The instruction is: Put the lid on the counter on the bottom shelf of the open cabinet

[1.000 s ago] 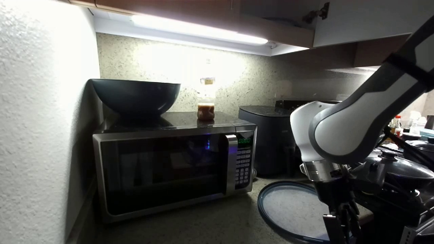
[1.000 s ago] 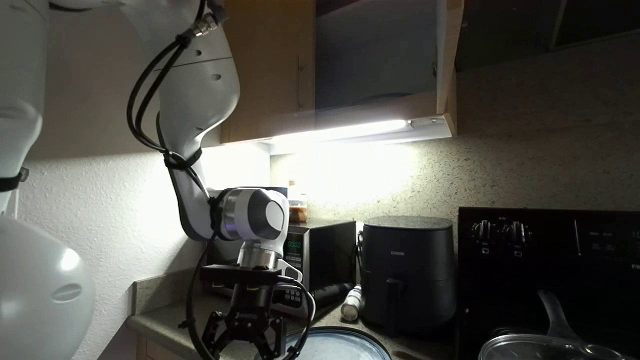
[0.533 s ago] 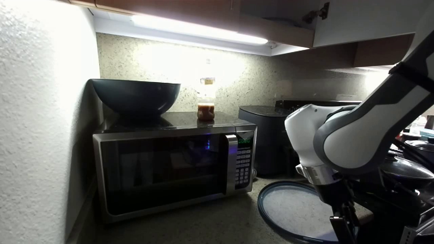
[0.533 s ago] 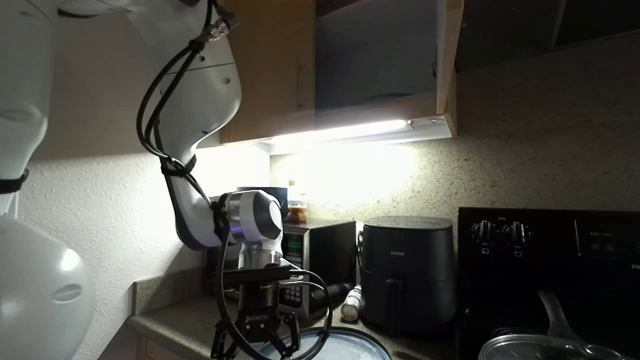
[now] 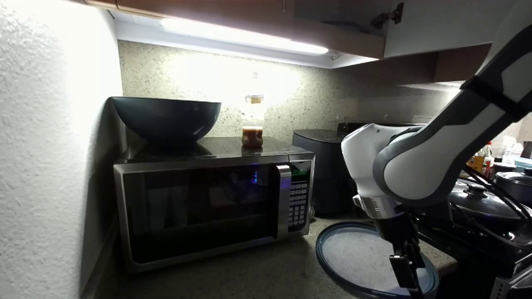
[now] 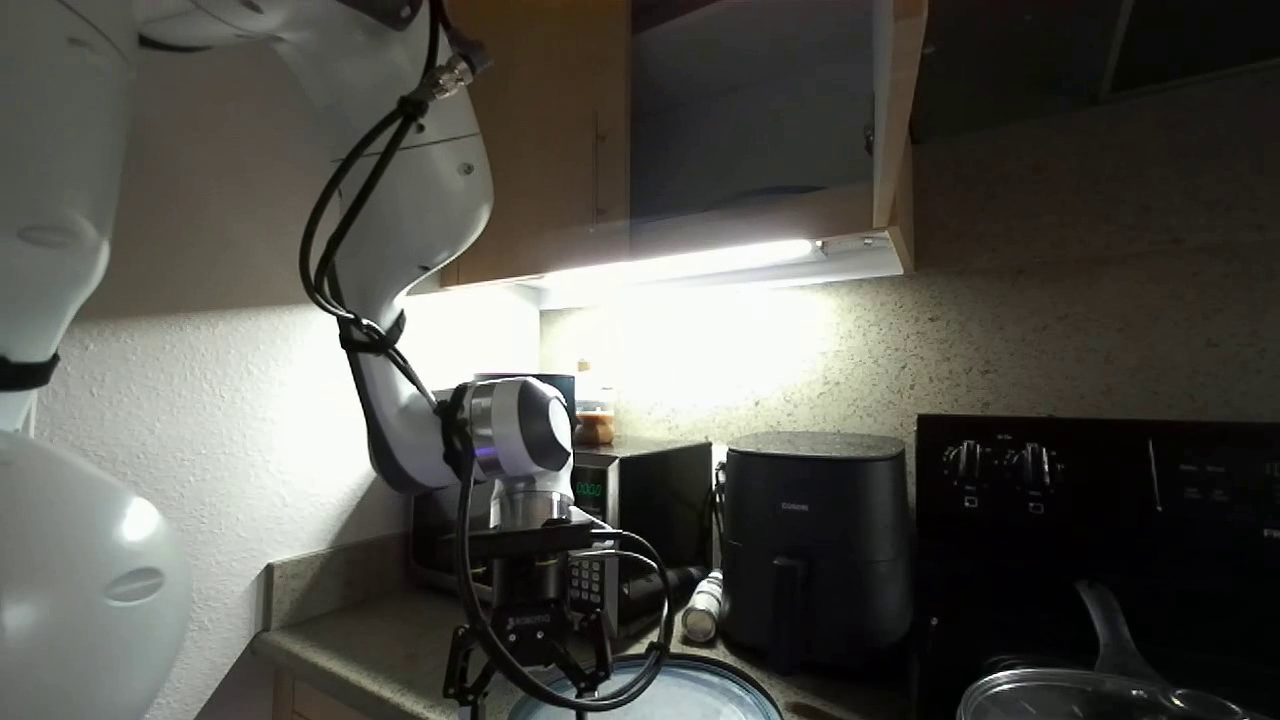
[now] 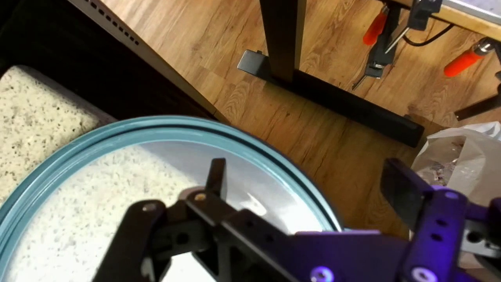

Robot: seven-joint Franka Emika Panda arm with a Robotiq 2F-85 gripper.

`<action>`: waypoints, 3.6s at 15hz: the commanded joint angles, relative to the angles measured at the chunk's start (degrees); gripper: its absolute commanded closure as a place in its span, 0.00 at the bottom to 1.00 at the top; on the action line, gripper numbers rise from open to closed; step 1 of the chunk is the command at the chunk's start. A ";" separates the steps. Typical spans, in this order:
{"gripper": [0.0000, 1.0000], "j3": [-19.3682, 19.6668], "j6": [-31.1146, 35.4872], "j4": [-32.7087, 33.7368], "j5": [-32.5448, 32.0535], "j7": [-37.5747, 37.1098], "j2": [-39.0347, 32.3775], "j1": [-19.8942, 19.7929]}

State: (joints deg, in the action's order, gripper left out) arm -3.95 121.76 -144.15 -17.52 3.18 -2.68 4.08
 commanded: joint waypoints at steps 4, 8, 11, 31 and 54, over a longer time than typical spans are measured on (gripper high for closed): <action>0.00 0.05 0.03 2.94 1.07 1.57 -2.38 0.02; 0.00 0.04 -0.08 3.90 0.28 0.83 -3.64 0.21; 0.00 0.19 -0.56 6.58 -2.78 -0.31 -6.61 0.54; 0.00 -3.12 -11.93 14.43 3.00 15.88 -14.18 0.66; 0.77 -3.03 -7.59 17.43 11.51 19.07 -16.81 -3.30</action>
State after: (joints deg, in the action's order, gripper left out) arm -6.46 111.05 -123.30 -9.10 19.97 -22.57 2.25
